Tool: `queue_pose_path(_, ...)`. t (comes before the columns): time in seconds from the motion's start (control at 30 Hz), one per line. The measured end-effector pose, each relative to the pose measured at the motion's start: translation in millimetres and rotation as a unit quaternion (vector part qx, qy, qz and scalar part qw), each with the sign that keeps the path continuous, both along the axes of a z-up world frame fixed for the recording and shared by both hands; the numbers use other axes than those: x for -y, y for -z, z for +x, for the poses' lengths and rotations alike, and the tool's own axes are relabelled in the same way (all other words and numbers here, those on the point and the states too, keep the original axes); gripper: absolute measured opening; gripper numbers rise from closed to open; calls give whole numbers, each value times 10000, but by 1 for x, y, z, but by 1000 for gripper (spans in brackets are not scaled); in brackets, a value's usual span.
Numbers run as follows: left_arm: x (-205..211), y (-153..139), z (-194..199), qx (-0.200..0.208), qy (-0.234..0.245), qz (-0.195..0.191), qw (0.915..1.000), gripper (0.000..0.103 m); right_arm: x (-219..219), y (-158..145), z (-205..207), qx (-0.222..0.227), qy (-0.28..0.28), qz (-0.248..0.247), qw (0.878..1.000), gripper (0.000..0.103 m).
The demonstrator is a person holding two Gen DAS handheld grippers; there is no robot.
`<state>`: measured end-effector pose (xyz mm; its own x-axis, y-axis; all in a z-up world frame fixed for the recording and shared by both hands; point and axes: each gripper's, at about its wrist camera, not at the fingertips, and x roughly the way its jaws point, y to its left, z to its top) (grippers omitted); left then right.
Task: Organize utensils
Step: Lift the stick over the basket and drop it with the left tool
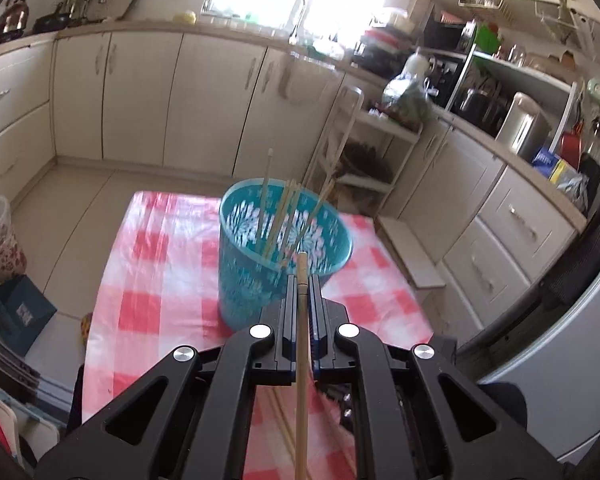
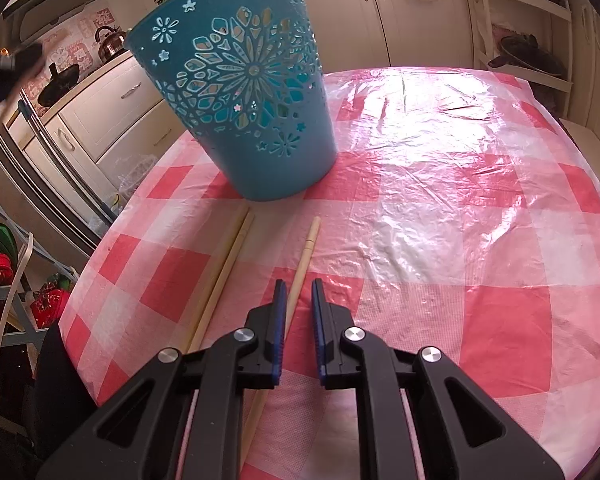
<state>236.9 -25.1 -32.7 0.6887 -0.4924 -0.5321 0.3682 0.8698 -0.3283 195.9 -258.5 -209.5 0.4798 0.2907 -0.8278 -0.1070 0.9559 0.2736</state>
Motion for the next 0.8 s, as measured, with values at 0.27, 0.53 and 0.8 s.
queue_pose_path(0.27, 23, -68, 60, 1289, -668, -568, 9878, 5, 2, 0, 0, -13, 4, 70, 10000, 13)
queue_pose_path(0.53, 47, -54, 121, 1790, -1337, -450, 9737, 5, 7, 0, 1, -32, -3, 163, 9999, 14)
queue_pose_path(0.8, 55, -6, 136, 1453, -1270, -77, 9812, 5, 4, -1, 0, -25, -37, 165, 9999, 18)
